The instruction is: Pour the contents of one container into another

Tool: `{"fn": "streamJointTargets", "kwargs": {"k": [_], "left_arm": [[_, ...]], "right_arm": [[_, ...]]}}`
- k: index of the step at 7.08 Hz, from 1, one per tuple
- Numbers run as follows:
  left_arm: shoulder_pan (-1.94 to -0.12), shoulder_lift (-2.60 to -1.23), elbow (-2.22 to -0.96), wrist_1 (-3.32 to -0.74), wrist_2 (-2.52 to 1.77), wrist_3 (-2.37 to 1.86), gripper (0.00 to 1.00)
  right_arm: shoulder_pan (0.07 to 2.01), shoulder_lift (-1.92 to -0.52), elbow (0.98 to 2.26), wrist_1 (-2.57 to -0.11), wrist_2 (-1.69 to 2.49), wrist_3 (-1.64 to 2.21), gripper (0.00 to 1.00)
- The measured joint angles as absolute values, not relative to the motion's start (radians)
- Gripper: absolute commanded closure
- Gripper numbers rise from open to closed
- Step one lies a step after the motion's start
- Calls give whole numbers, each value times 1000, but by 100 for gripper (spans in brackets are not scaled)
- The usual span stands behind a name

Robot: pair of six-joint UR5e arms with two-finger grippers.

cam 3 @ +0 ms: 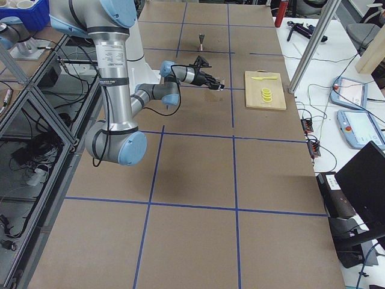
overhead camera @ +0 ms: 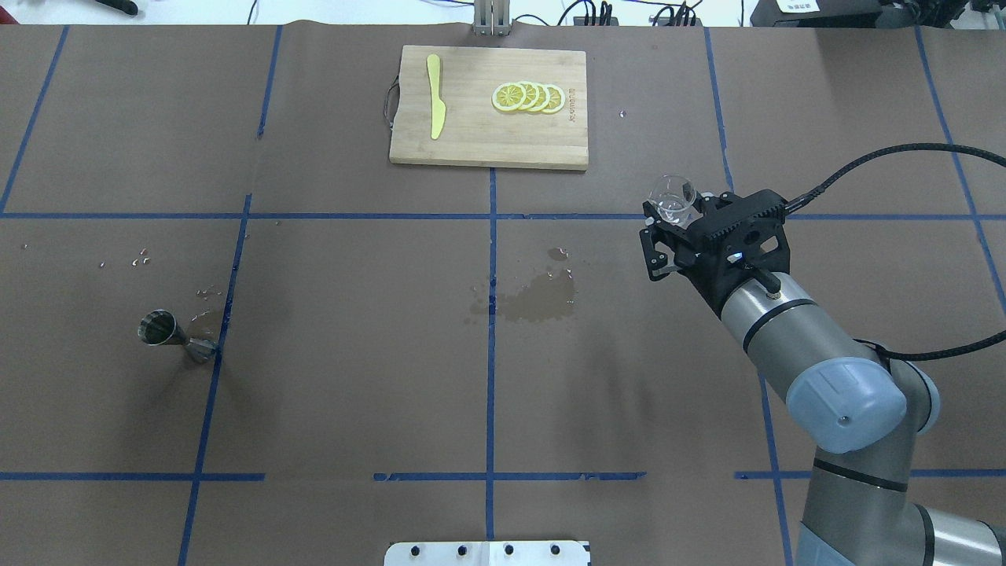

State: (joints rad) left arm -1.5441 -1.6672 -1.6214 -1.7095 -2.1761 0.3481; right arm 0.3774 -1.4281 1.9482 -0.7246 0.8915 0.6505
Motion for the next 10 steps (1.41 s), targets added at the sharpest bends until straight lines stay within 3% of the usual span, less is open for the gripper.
{"fn": "streamJointTargets", "kwargs": {"k": [4, 8, 10], "left_arm": [[-1609, -1661, -1560, -1442, -2312, 323, 0], [-1674, -1605, -1581, -1549, -2383, 170, 0], [-1675, -1591, -1581, -1611, -2382, 165, 0]], "right_arm": [[378, -1430, 1950, -724, 893, 650, 100], [380, -1451, 1974, -721, 897, 650, 100], [380, -1531, 1984, -654, 898, 650, 100]]}}
